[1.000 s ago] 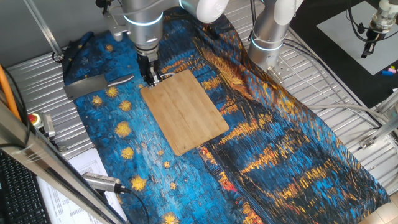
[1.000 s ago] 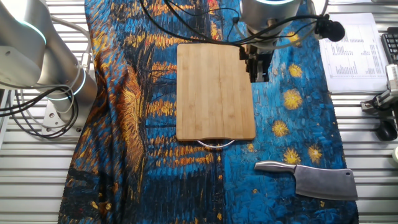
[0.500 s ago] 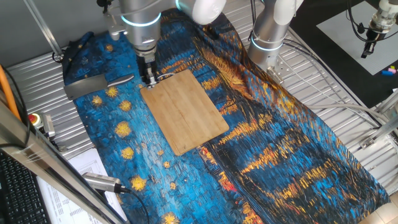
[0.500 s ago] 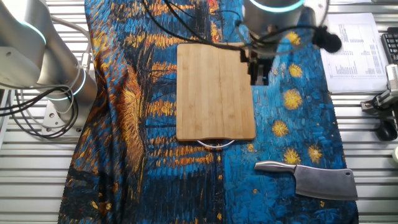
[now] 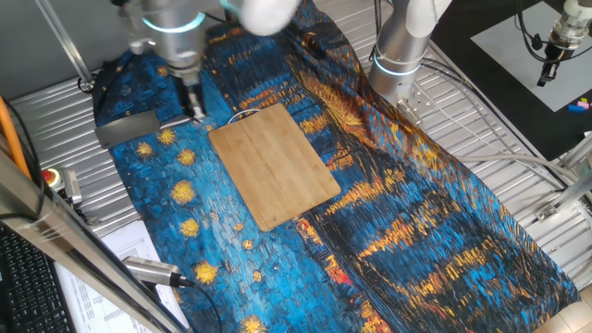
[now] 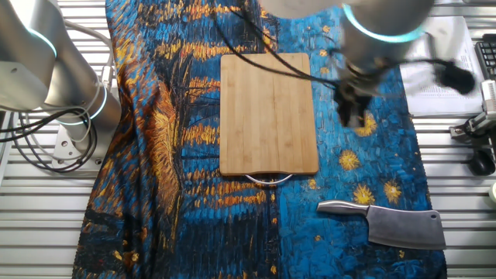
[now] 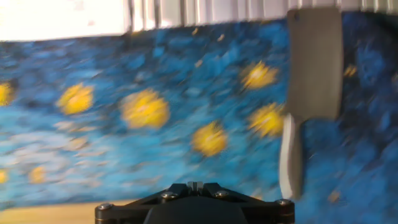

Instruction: Put the knife on the cutting board

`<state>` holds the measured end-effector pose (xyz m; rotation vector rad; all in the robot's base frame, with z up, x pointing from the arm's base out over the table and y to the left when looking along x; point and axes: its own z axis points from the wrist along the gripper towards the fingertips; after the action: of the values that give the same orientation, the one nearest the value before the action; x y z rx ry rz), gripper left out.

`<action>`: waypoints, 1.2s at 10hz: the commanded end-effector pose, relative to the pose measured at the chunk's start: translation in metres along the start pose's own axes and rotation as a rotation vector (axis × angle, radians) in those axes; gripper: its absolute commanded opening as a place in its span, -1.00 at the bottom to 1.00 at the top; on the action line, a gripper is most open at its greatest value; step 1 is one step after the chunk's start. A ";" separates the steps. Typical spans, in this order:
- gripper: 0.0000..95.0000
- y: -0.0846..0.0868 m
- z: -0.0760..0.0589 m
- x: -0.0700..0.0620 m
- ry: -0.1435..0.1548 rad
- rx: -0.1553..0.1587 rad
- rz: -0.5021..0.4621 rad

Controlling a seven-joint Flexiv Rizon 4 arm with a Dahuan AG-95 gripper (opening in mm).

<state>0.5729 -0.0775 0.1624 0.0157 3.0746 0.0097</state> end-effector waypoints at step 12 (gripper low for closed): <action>-1.00 -0.054 0.020 -0.026 0.053 0.016 -0.006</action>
<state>0.5982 -0.1311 0.1433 0.0065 3.1190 -0.0301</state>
